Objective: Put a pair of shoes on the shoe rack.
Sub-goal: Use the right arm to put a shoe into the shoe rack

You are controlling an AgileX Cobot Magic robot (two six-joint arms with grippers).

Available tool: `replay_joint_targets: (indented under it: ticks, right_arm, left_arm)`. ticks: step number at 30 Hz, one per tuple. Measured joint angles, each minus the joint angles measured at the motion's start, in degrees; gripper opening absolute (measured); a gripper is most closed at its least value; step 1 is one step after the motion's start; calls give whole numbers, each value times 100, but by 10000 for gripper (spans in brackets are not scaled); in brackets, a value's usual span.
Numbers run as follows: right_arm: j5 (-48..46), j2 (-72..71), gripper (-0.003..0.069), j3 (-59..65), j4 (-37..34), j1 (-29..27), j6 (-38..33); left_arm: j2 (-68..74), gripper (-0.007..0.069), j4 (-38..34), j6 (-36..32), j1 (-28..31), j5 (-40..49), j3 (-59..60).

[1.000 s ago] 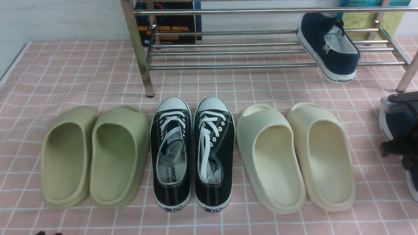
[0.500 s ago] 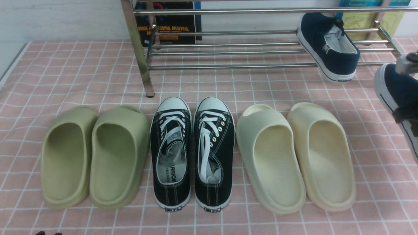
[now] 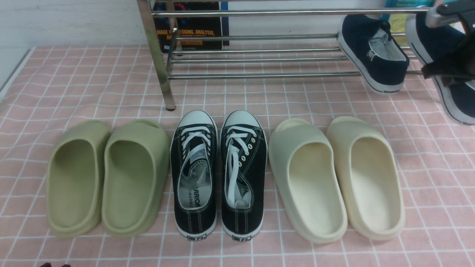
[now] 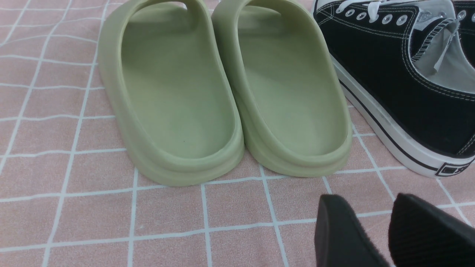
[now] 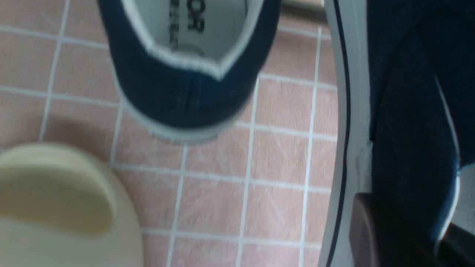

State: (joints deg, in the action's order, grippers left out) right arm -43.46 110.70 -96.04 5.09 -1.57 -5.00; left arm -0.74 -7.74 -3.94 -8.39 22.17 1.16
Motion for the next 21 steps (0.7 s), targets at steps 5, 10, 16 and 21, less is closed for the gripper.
replay_joint_targets:
  ticks: [5, 10, 16, 21]
  right_arm:
    - [-97, 862, 6, -1069, 13, 0, -35]
    - [-203, 1467, 6, -1657, -6, 0, -47]
    - [-302, 1636, 20, -1898, -29, 18, -173]
    - [-270, 1658, 115, -1961, 11, 18, -267]
  left_arm:
    - [0, 239, 0, 0, 0, 0, 0]
    - [0, 239, 0, 0, 0, 0, 0]
    - [0, 239, 0, 0, 0, 0, 0]
    - [0, 239, 0, 0, 0, 0, 0]
